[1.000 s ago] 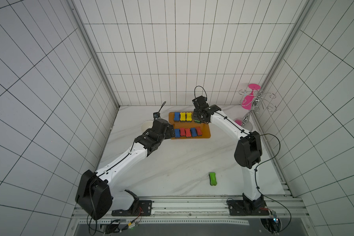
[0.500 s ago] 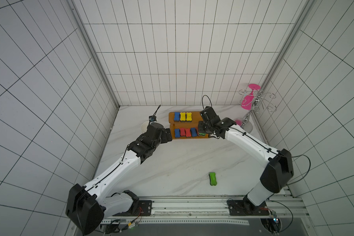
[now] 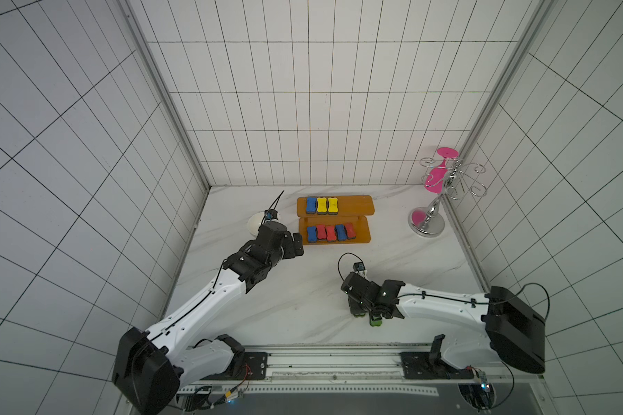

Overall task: Remove the whiteboard erasers from the shelf
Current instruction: Place the whiteboard eraser at the center of the board.

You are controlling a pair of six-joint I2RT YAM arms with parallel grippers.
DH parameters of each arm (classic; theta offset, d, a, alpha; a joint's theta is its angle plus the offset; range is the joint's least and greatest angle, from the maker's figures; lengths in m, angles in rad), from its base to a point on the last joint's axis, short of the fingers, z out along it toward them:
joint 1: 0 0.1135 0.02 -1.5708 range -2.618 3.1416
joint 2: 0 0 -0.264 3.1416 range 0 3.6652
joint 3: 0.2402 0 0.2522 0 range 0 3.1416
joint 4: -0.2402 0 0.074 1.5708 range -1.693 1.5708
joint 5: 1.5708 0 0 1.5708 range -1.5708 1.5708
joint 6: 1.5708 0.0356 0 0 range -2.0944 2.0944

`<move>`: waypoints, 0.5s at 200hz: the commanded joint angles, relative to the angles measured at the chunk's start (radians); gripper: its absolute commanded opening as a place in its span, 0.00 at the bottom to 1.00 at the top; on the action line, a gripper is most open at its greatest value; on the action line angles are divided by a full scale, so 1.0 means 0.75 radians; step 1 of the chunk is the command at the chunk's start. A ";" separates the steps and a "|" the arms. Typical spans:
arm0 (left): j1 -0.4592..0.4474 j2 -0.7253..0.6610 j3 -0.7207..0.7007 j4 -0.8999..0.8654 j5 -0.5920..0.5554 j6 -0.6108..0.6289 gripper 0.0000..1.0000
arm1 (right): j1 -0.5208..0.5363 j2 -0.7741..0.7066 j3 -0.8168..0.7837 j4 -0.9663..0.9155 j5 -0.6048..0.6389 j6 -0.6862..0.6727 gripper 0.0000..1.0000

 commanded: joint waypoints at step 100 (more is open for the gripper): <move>-0.007 -0.048 -0.030 0.007 -0.030 0.008 0.98 | 0.083 -0.035 -0.148 0.019 0.033 0.153 0.30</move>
